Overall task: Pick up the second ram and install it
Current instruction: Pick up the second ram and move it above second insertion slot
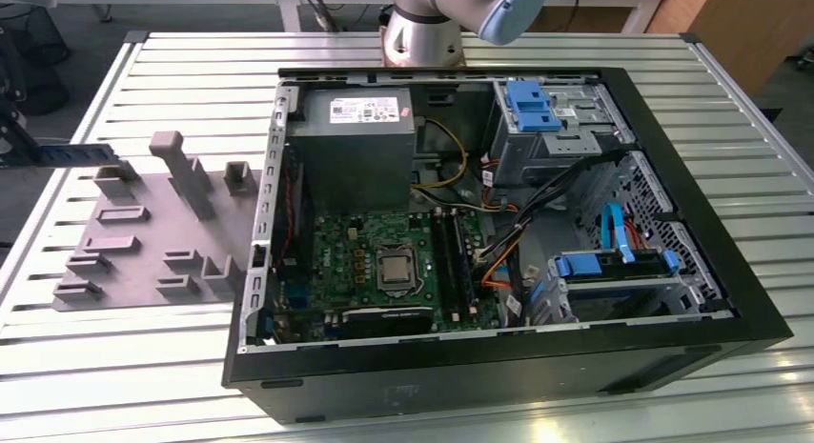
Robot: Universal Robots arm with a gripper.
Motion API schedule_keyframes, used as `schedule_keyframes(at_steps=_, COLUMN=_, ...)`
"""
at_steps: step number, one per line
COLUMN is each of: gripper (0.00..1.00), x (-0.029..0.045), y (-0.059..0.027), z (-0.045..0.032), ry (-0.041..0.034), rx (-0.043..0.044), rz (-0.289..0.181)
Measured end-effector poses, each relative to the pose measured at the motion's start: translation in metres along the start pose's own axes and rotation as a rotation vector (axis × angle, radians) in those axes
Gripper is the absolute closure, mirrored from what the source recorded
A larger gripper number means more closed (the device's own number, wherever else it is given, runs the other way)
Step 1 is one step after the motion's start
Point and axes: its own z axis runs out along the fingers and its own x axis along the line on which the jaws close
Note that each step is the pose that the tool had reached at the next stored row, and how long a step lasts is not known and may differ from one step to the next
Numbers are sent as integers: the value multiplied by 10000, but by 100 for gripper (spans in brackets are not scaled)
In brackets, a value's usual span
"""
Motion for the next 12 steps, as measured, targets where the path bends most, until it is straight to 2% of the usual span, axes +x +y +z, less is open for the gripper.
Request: schedule_keyframes(at_steps=12, gripper=86, x=-20, y=2, z=-141, ry=4, rx=1, rz=45)
